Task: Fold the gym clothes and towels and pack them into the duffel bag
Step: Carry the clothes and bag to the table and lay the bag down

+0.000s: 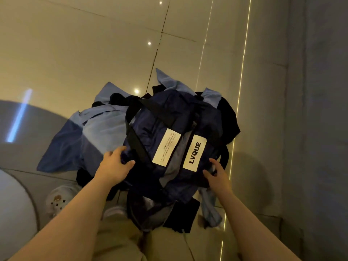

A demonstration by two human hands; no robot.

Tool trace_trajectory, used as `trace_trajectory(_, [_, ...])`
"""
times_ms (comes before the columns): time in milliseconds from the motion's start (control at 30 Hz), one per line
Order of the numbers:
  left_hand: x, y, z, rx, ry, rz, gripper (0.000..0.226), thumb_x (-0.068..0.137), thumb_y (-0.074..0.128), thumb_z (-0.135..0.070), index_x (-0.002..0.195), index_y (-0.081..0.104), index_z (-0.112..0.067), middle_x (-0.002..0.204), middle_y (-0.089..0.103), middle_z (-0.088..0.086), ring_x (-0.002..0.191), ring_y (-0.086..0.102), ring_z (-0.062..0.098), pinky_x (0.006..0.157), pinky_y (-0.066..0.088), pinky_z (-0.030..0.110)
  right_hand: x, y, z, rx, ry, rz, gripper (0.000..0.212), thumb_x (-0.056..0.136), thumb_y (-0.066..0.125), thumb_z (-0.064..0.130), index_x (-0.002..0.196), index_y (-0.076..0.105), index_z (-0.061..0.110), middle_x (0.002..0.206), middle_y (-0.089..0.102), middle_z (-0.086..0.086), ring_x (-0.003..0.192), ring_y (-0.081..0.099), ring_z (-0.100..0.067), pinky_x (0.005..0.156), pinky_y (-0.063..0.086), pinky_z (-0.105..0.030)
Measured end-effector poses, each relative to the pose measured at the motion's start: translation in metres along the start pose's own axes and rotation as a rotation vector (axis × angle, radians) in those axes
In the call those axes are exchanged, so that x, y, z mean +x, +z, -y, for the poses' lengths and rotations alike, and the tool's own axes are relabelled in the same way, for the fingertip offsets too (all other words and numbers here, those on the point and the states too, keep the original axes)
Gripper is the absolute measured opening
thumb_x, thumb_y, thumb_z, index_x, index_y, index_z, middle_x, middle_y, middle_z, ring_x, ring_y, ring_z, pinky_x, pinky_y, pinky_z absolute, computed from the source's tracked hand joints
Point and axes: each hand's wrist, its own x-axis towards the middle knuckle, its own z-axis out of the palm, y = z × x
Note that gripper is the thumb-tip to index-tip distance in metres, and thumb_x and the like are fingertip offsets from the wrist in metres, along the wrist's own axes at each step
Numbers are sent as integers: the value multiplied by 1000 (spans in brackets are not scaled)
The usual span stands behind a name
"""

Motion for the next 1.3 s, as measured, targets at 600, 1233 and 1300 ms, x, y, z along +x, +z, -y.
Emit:
trace_trajectory(600, [47,42,-7,-664,-67,113,72,86,67,-2,147,36,-26,152,32,2,138,32,21,101,34,28,7,27,23,345,167,-31,64,88,66,9,141,39,30,115,51,-2,104,54,-20,84,51,-36])
trace_trajectory(1233, [-57,-12,-68,-577,99,-230,49,86,68,-2,130,58,-20,105,56,-4,99,51,12,85,43,27,-92,-25,96,662,20,-155,64,83,60,-7,133,51,31,124,55,4,99,59,-14,88,55,-41])
trace_trajectory(1300, [-81,-13,-72,-534,120,-270,46,88,63,1,129,58,-19,102,56,-5,94,51,12,77,40,19,-110,-38,105,705,-13,-121,63,83,58,-8,132,53,31,117,55,8,89,57,-5,82,55,-34])
